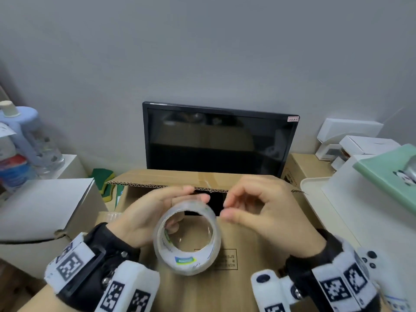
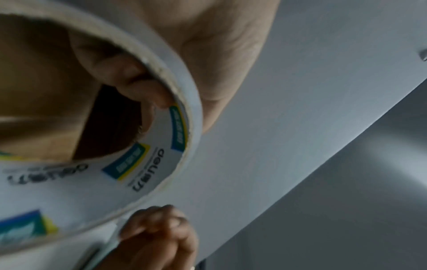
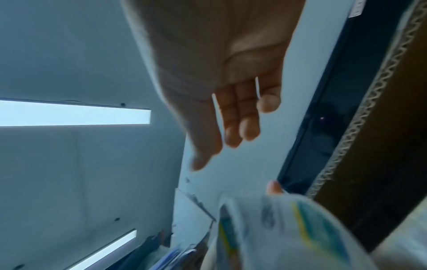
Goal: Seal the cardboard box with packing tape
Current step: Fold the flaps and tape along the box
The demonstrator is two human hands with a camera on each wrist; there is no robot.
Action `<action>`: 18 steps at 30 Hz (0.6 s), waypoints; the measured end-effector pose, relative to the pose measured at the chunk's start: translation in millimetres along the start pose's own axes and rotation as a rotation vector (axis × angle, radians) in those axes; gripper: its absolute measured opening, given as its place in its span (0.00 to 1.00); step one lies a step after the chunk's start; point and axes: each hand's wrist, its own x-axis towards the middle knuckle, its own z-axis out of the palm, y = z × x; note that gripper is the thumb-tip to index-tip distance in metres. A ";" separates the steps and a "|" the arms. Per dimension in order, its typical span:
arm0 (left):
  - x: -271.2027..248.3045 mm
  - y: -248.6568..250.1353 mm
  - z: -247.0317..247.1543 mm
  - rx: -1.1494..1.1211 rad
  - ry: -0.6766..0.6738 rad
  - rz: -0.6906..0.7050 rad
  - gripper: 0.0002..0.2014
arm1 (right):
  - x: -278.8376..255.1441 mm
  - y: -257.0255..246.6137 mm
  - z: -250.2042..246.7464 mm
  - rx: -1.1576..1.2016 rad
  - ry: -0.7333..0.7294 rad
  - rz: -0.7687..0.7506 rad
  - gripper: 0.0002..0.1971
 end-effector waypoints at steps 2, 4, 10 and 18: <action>-5.3 8.1 3.0 -0.159 0.001 0.077 0.25 | -7.3 -12.2 1.7 0.039 -0.113 -0.046 0.12; -9.1 17.4 9.6 -0.228 0.028 0.149 0.28 | -8.8 -12.2 4.2 -0.118 -0.168 -0.041 0.24; -8.9 23.2 41.0 -0.252 -0.038 0.211 0.20 | -12.4 3.8 14.5 -0.447 -0.066 -0.071 0.25; 4.9 31.9 31.4 0.122 0.105 0.126 0.29 | -27.9 21.4 8.5 -0.245 0.056 -0.102 0.05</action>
